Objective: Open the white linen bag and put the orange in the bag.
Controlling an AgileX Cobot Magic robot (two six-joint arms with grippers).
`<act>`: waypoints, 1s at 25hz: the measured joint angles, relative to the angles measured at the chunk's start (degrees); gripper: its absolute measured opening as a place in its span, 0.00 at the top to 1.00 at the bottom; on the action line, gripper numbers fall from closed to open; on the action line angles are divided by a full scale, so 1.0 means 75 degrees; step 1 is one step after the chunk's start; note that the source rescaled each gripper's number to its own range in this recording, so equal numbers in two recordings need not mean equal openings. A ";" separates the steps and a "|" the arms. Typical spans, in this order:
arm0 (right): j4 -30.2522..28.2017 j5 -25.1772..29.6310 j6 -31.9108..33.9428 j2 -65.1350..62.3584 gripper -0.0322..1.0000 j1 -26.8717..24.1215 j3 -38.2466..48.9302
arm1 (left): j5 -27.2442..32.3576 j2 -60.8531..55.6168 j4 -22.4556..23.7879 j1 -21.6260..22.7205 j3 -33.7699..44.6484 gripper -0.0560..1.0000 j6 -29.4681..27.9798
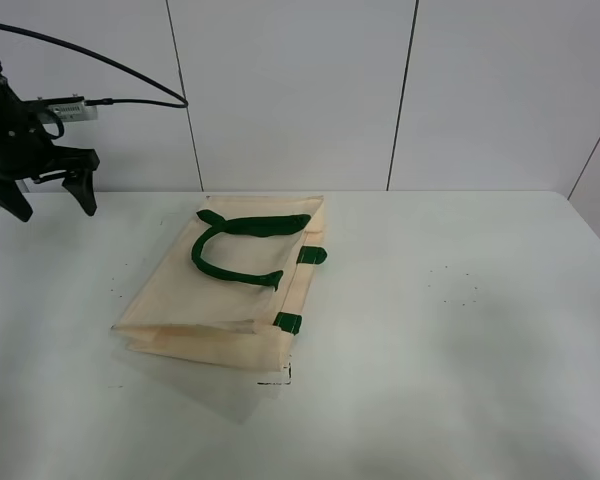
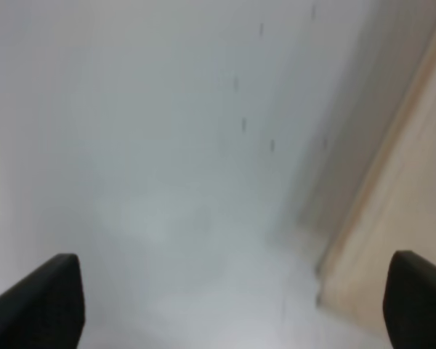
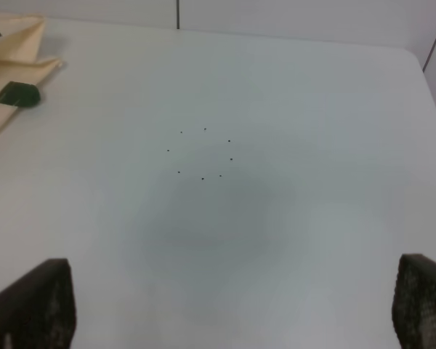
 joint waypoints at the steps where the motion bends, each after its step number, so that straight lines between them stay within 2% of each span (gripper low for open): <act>1: 0.0000 0.0000 0.0000 0.0000 0.00 0.0000 0.0000 | 0.0000 -0.0361 0.0007 -0.0008 0.0413 0.03 0.0000; 10: 0.0000 0.0000 0.0000 0.0000 0.00 0.0000 0.0000 | 0.0005 -0.4197 0.0073 -0.0041 0.3725 0.03 0.0008; 16: 0.0000 0.0000 0.0000 0.0000 0.00 0.0000 0.0000 | -0.0007 -0.7030 0.0090 -0.0041 0.5690 0.03 0.0320; 22: 0.0000 0.0000 0.0000 0.0000 0.00 0.0000 0.0000 | -0.0920 -0.9743 -0.0041 -0.0041 0.7773 0.03 0.0373; 25: 0.0000 0.0000 0.0000 0.0000 0.00 0.0000 0.0000 | -0.0955 -1.0825 -0.0041 -0.0041 0.8536 0.03 0.0390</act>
